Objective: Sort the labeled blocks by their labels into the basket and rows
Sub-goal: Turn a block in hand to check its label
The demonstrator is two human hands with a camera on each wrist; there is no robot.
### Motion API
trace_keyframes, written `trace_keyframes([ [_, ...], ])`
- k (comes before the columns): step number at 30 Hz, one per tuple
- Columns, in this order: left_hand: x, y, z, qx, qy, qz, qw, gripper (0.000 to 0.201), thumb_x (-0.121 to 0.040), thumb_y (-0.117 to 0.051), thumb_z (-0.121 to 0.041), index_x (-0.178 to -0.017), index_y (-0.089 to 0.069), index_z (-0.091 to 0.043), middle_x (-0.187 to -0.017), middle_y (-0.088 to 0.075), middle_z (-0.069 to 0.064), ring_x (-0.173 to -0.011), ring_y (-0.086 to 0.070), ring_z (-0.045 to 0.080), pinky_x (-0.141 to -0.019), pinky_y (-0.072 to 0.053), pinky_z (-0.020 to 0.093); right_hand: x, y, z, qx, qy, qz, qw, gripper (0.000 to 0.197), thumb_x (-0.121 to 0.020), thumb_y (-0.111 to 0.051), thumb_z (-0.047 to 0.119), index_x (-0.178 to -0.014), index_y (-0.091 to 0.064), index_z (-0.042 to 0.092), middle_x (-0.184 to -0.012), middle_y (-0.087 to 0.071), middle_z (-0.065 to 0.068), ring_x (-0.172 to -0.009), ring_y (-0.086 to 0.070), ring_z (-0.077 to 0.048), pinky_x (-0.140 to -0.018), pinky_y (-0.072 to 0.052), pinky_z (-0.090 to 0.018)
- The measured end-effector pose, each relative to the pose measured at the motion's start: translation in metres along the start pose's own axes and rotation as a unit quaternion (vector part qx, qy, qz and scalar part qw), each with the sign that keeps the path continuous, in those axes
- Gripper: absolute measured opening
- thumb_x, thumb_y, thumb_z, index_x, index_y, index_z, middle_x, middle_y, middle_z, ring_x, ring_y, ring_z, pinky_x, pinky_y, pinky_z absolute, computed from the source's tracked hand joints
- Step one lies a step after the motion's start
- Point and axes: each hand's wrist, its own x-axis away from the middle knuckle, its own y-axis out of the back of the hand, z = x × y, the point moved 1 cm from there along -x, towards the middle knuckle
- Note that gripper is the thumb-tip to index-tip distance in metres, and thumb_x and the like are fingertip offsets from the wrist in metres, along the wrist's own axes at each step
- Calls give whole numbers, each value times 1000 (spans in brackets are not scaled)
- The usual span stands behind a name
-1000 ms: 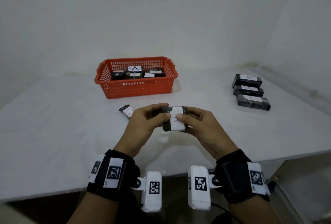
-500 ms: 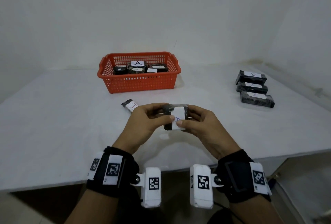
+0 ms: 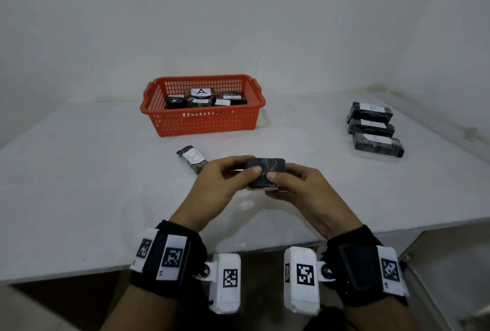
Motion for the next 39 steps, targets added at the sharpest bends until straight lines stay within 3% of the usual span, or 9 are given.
trace_keyframes([
  [7, 0, -2, 1, 16, 4, -16, 1000, 31, -94, -72, -17, -124, -74, -13, -113, -79, 1, -109, -74, 14, -99, -57, 31, 1, 1, 5, -1, 20, -10, 1000, 31, -95, -68, 27, -116, -75, 4, -109, -78, -15, -108, -73, -30, -94, -58, -40],
  [12, 0, -1, 1, 29, 3, -31, 999, 28, -95, -71, -17, -122, -74, -14, -113, -79, 1, -111, -73, 16, -100, -58, 32, 1, 1, 3, 9, 34, 11, 999, 48, -80, -79, 28, -121, -72, 6, -115, -77, -13, -112, -73, -29, -102, -56, -44],
  [17, 0, 1, 2, 51, 19, -7, 999, 49, -82, -79, -43, -125, -73, -21, -119, -77, -3, -117, -71, 15, -106, -53, 40, -1, 3, 2, 3, 50, -3, 999, 55, -73, -82, 26, -124, -70, 6, -117, -76, -12, -114, -72, -29, -99, -57, -42],
  [20, 0, 2, 1, 32, 6, -8, 999, 36, -90, -77, -26, -124, -74, -17, -116, -78, -2, -113, -72, 14, -104, -55, 38, -1, 5, 2, -5, 54, -12, 998, 59, -69, -86, 21, -125, -69, 8, -118, -76, -12, -113, -72, -29, -101, -56, -45],
  [24, -1, 4, 2, 15, -22, -28, 999, 46, -85, -79, -4, -128, -69, -14, -118, -77, -2, -113, -71, 10, -96, -58, 25, 2, 1, 6, -19, 28, 20, 999, 51, -84, -81, 24, -130, -67, 7, -123, -74, -13, -115, -71, -30, -100, -56, -45],
  [27, 1, 1, 4, 21, -25, -4, 999, 55, -81, -82, 3, -131, -66, -13, -123, -74, 1, -120, -68, 13, -97, -59, 31, 2, -2, 9, -25, 3, 4, 1000, 35, -96, -66, 24, -123, -71, 3, -114, -77, -16, -108, -73, -31, -94, -60, -40],
  [30, 2, -1, 6, 30, -21, 10, 999, 59, -80, -83, 3, -132, -65, -17, -127, -72, -1, -123, -66, 14, -97, -59, 35, 1, -3, 7, -8, -4, -21, 1000, 29, -96, -69, 18, -121, -71, 5, -108, -78, -17, -106, -74, -33, -93, -61, -42],
  [34, 2, -4, 3, 62, 20, 9, 998, 45, -88, -81, -28, -130, -69, -20, -124, -74, -2, -115, -72, 18, -95, -60, 36, 0, -3, 6, 12, 21, -38, 999, 33, -88, -77, 12, -121, -73, 9, -111, -78, -11, -105, -75, -28, -97, -59, -46],
  [39, 1, -5, 2, 41, 7, -33, 999, 25, -97, -67, -8, -121, -75, -10, -107, -80, 1, -102, -77, 18, -89, -62, 31, 0, -7, 3, 3, 21, -41, 999, 32, -91, -75, 14, -122, -72, 8, -110, -78, -13, -105, -75, -30, -97, -59, -47],
])
